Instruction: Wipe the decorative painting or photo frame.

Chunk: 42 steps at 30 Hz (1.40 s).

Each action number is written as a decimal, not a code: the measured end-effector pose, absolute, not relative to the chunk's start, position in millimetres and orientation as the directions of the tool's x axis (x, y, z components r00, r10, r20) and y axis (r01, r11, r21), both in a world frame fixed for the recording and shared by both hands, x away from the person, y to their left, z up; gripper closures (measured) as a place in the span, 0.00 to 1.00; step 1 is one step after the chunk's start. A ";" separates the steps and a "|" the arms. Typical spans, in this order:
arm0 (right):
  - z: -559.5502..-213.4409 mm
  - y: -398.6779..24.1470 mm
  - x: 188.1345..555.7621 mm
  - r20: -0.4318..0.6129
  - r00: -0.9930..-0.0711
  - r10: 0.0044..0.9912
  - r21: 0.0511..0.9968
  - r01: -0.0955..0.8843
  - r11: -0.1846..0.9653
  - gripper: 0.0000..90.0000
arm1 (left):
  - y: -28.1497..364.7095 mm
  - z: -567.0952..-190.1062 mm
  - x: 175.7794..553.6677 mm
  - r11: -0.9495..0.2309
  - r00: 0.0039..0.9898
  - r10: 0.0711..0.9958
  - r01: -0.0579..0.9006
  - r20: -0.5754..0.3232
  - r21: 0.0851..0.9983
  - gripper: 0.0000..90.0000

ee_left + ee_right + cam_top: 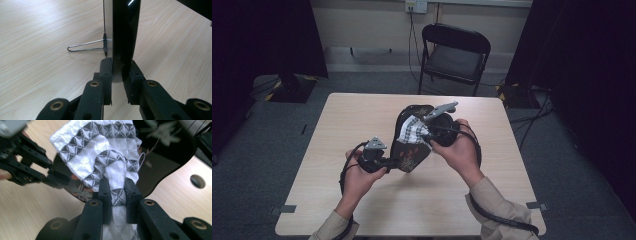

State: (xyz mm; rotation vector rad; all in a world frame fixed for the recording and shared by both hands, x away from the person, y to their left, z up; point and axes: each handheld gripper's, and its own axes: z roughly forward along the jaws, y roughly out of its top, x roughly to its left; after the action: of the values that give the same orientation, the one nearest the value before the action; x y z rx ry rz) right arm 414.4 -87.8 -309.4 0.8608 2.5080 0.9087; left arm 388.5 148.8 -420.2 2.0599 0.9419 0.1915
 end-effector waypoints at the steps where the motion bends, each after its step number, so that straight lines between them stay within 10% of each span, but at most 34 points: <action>1: -314.7 -88.9 414.8 -0.102 -0.761 0.641 0.663 0.428 0.614 0.88 | 148.8 -420.2 388.5 -0.363 0.706 0.682 0.554 -0.191 0.749 0.87; 42: -458.4 -113.9 412.4 -0.008 -0.724 0.690 0.514 0.588 0.624 0.88 | 153.4 -418.8 384.3 -0.364 0.712 0.673 0.555 -0.200 0.748 0.84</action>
State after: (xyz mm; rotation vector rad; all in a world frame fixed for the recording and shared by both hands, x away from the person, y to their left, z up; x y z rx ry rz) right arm 412.4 -113.9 -458.4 1.0531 2.6423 0.7263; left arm 384.3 153.4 -418.8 2.0600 0.9334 0.1752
